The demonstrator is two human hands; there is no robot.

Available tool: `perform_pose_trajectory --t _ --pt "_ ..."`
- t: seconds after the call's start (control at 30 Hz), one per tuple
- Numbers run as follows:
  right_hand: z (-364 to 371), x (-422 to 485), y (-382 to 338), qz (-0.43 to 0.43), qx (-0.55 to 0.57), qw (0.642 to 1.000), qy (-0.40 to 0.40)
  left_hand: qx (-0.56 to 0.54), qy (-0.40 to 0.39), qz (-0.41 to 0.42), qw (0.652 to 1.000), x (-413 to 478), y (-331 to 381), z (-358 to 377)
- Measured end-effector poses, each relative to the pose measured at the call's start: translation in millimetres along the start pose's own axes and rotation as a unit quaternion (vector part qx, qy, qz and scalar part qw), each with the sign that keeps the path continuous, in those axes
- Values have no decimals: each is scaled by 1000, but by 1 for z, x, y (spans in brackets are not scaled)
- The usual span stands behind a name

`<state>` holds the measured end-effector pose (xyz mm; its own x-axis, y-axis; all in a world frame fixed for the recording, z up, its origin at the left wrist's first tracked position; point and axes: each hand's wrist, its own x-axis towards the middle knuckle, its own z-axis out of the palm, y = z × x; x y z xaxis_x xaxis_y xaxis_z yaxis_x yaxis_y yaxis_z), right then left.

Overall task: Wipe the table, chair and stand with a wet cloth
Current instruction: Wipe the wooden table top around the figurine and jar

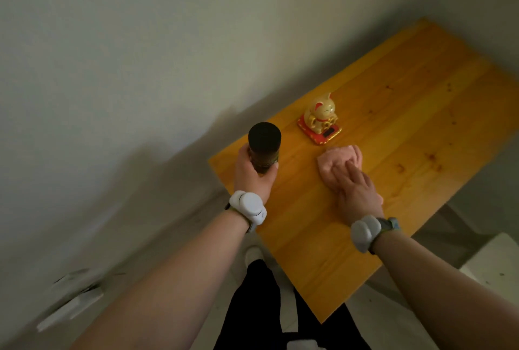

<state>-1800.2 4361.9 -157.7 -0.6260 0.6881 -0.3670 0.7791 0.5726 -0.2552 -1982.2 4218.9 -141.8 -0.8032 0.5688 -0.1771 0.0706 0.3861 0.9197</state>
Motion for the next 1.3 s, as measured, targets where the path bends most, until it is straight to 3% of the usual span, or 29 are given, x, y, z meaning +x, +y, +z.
perform_pose_trajectory --t 0.1,0.3,0.37,0.47,0.57,0.77,0.87,0.97,1.03,1.17,1.23,1.3 --pt "-6 -2 -16 27 -20 999 -24 -1 -4 9 1000 2 2 9" --pt "7 -34 -30 -140 -44 986 -81 21 6 3 1000 5 2 26" --pt "4 -29 -17 -121 -61 988 -74 44 6 -14 999 4 0 26" --pt "-13 -17 11 -11 -53 998 -28 128 31 -72 989 -17 1 28" --pt "-23 -12 26 13 -59 998 -25 231 56 -49 970 -53 2 42" --pt "-10 -46 59 -197 -67 973 -101 333 -41 60 940 -99 12 112" --pt "-24 -51 99 -252 -63 962 -89 353 -57 85 930 -109 21 145" --pt "-43 -38 152 -217 -50 972 -71 379 -101 29 920 -116 34 171" --pt "-53 -30 183 -150 -38 987 -49 434 -133 -6 891 -115 38 177" --pt "-67 -27 184 -53 -39 997 -51 483 -166 -28 859 -108 43 175" --pt "-61 -36 162 -72 -43 993 -84 491 -170 -34 854 -107 44 175" --pt "-50 -49 146 -156 -44 981 -104 492 -167 -35 854 -106 43 177"
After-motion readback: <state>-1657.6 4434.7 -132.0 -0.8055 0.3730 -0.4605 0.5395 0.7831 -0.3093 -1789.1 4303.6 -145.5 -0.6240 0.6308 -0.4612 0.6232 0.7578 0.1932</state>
